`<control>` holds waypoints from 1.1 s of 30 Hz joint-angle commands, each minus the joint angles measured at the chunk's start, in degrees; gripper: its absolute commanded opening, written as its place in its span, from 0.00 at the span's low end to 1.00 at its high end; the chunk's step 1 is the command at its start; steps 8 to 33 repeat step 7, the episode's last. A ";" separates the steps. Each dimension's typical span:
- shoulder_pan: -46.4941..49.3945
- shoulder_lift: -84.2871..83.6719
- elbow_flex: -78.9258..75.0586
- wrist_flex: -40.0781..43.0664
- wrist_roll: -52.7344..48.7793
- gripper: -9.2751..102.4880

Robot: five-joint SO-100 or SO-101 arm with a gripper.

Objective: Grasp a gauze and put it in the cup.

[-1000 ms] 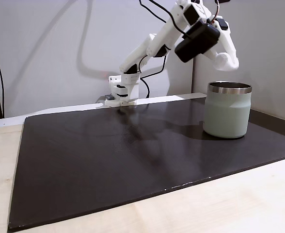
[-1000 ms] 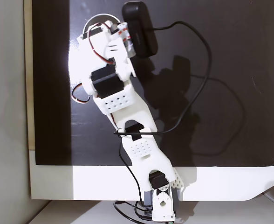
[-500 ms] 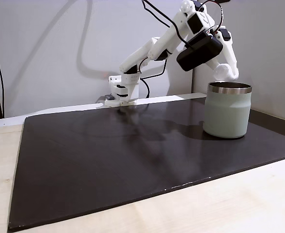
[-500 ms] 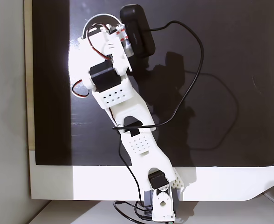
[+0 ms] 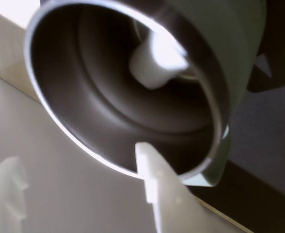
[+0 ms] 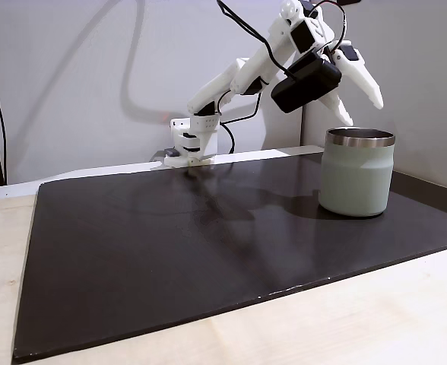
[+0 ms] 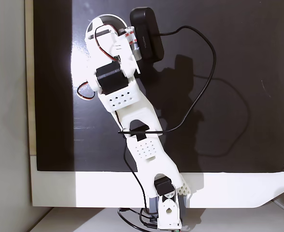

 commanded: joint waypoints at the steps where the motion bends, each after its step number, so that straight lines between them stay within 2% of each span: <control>1: 0.62 0.79 -8.26 0.09 0.18 0.31; 33: 0.62 0.88 -8.26 0.26 0.00 0.31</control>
